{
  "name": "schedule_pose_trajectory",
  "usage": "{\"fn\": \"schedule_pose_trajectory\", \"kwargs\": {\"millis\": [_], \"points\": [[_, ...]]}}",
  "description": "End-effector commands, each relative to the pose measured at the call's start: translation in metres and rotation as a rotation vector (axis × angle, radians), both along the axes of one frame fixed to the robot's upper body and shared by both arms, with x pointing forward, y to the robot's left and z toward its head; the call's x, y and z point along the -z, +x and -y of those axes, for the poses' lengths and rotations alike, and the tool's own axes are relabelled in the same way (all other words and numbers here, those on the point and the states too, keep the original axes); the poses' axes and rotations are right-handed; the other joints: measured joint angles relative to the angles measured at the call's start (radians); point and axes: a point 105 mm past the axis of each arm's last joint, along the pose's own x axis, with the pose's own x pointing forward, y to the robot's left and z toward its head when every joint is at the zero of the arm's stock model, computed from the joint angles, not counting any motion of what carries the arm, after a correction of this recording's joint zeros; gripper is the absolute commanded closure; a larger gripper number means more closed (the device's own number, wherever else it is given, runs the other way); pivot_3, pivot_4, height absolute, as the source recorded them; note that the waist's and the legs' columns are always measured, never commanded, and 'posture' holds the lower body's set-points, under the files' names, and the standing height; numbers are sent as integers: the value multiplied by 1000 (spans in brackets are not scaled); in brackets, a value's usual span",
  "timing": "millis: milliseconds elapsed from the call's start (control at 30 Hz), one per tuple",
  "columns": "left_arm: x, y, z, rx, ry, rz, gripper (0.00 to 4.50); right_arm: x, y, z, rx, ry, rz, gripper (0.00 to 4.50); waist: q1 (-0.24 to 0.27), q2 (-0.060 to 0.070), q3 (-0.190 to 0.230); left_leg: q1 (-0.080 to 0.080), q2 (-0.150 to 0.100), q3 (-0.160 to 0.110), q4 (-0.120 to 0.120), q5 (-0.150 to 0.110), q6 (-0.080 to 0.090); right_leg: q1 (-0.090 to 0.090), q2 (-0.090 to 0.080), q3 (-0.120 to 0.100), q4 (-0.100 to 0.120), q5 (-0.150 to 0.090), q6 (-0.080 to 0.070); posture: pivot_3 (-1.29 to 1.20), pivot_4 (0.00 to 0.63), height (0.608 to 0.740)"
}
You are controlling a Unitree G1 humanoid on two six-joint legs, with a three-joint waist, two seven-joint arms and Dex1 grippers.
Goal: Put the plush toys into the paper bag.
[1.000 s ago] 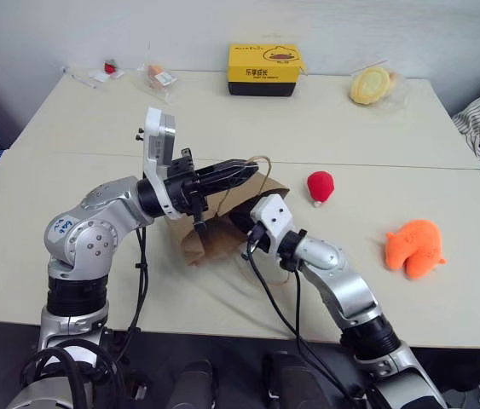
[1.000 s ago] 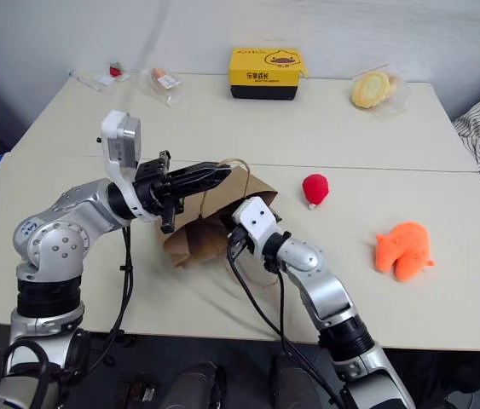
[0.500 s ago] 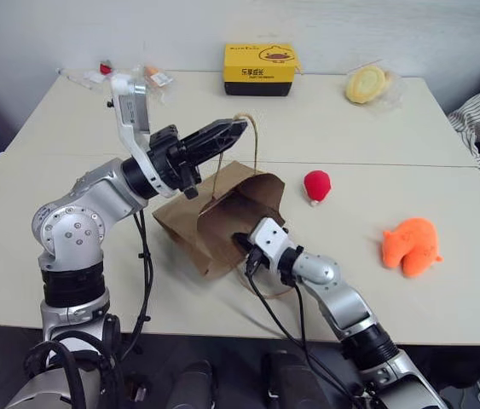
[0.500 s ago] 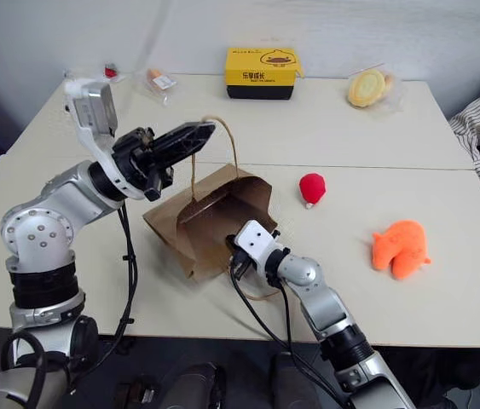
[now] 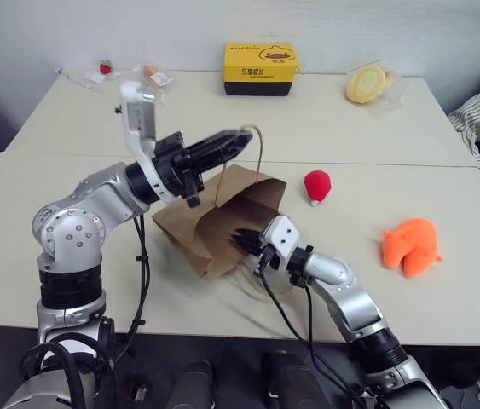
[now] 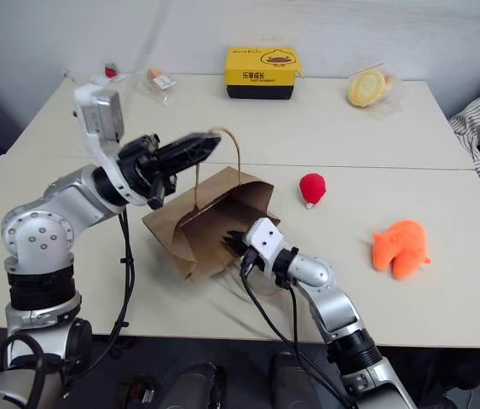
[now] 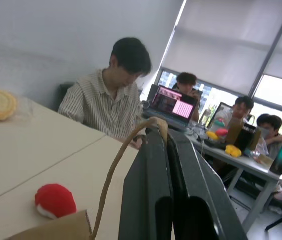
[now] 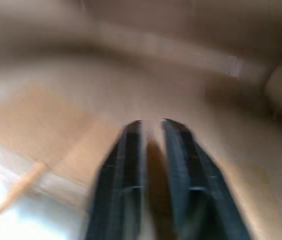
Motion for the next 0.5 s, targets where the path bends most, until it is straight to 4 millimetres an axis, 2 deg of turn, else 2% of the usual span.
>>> {"fn": "schedule_pose_trajectory", "kwargs": {"millis": [33,133,167,267,367,400,500], "points": [[0,-2,0,-23,4,64,4500,-37,-20,16,-50,85,98,2596,1,0,0,0,0,0,0,0,0,0,0,0,0,0,0,0,150,740],[2,1,0,-36,-17,63,4500,-57,-54,30,-176,141,145,1479,13,0,0,0,0,-1,-1,0,0,1,0,-1,-2,0,0,0,150,740],[3,2,1,-34,-22,63,4500,-58,-62,42,-183,153,120,1151,18,0,0,0,0,-1,-1,0,0,1,0,-1,-2,0,0,0,150,740],[5,3,3,-25,-29,63,4500,-56,-70,75,-114,126,80,75,27,0,0,0,0,-2,-1,0,0,3,0,-1,-9,0,0,0,150,740],[8,4,6,-7,-24,64,4500,-52,-77,127,76,52,72,30,35,0,0,1,0,-2,-2,-1,1,5,0,-1,-10,0,0,0,150,740],[9,4,5,-5,-21,64,4500,-52,-79,137,116,39,72,30,38,0,0,1,0,-2,-2,-1,1,5,0,-1,-10,0,0,0,150,740],[10,6,6,1,-19,70,4500,-39,-94,204,387,-66,90,30,45,0,0,2,0,-1,-4,-1,1,5,0,0,-10,0,0,0,150,740]]}}
